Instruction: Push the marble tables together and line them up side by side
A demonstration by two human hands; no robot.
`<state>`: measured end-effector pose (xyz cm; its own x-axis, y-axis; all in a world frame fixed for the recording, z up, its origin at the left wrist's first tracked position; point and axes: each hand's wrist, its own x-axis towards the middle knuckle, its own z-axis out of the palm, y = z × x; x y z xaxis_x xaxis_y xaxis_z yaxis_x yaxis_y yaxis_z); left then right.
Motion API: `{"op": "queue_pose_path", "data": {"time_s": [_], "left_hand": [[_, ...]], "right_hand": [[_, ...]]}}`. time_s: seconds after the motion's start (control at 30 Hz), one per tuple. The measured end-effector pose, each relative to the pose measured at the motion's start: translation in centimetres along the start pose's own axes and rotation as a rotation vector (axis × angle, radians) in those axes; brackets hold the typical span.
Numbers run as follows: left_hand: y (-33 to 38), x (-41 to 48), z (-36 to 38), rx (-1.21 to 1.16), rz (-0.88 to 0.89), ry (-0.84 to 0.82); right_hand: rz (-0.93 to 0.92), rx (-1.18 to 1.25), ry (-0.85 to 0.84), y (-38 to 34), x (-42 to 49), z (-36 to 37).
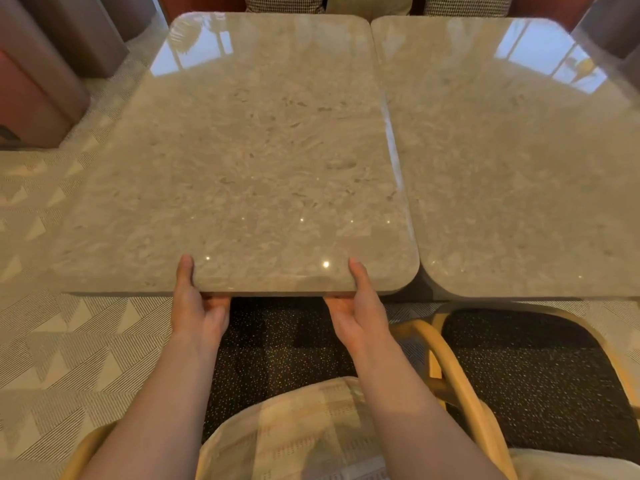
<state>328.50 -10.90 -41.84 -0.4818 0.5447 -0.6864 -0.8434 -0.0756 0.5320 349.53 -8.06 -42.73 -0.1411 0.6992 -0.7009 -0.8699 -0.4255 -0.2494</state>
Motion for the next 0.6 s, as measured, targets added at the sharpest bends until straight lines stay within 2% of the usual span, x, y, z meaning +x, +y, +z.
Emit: {"op": "queue_pose_path", "data": {"time_s": [0.3, 0.4, 0.47, 0.5, 0.6], "left_hand": [[0.7, -1.1, -0.8, 0.061, -0.052, -0.049], [-0.3, -4.9, -1.5, 0.302, -0.087, -0.067], [-0.4, -9.0, -1.2, 0.48, -0.102, -0.169], [0.5, -11.7, -0.5, 0.557, -0.07, -0.273], [4.9, -18.5, 3.1, 0.679, 0.251, -0.623]], "right_hand": [[-0.024, -0.022, 0.008, 0.2, -1.2, -0.3], [-0.043, -0.364, 0.045, 0.0, -6.2, -1.4], [-0.127, -0.659, 0.051, -0.5, -11.0, -1.4], [-0.225, -0.764, 0.034, -1.1, -13.6, -0.7], [-0.559, -0.954, -0.154, -3.5, -20.5, 4.1]]}}
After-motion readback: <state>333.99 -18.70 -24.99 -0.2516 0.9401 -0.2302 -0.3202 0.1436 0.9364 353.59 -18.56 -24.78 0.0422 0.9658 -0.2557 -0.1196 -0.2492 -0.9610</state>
